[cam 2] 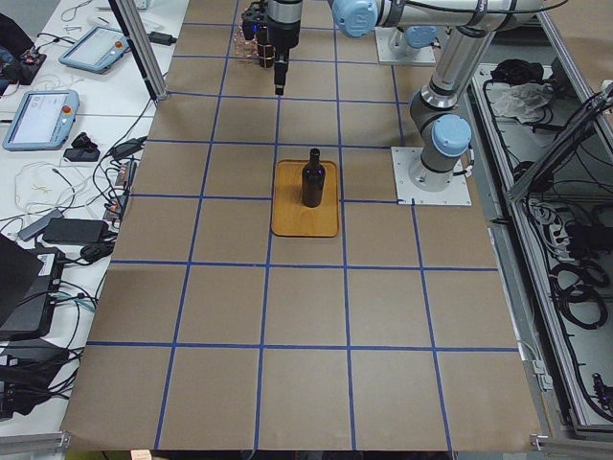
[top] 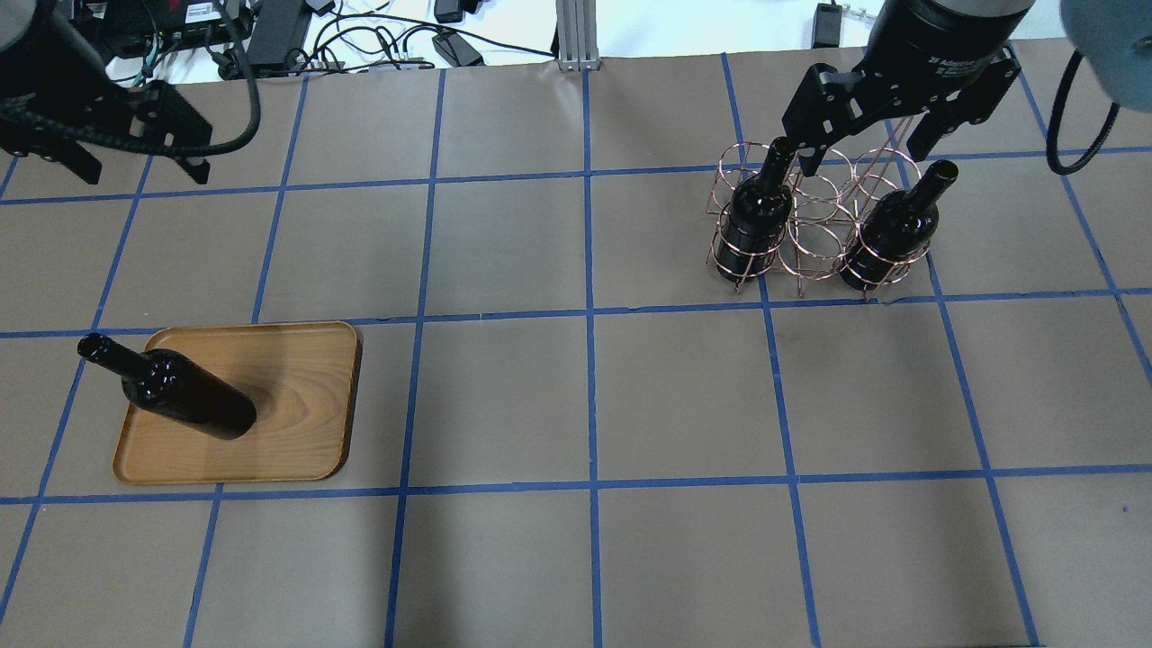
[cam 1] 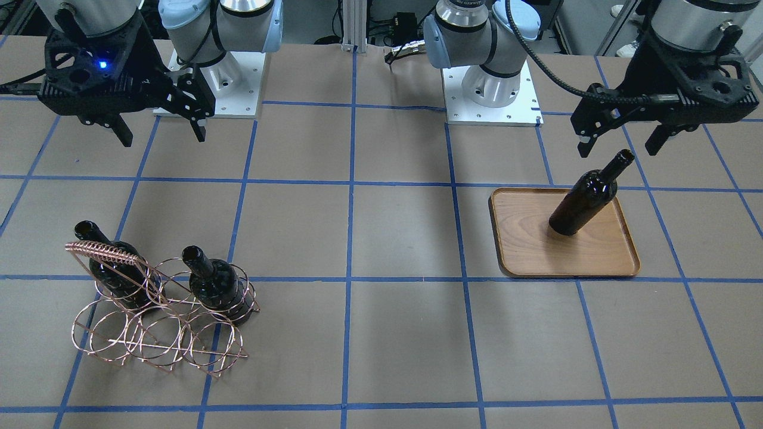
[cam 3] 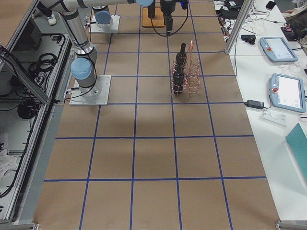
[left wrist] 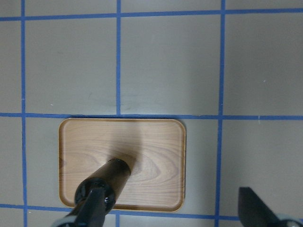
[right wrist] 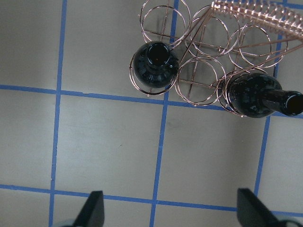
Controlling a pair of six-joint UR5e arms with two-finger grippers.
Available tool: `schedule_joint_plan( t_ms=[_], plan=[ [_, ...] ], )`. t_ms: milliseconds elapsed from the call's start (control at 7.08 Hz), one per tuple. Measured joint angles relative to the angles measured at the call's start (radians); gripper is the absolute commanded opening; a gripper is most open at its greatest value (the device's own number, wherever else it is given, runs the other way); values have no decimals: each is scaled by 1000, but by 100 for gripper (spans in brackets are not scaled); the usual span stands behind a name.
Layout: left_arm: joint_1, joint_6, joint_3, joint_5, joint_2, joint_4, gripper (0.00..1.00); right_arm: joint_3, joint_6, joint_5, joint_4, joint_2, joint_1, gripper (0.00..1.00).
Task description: Take wine from basket and place on tray
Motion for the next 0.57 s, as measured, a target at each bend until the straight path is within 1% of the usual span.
schedule_joint_plan(
  t_ms=[141, 283, 565],
  plan=[
    [-65, -95, 21, 2, -26, -2, 100, 1, 0, 0, 0, 0, 0, 100],
    [-108, -143, 29, 6, -43, -3, 100, 2, 0, 0, 0, 0, 0, 100],
    [-137, -161, 34, -2, -52, -9, 100, 2, 1, 1, -2, 0, 0, 100]
  ],
)
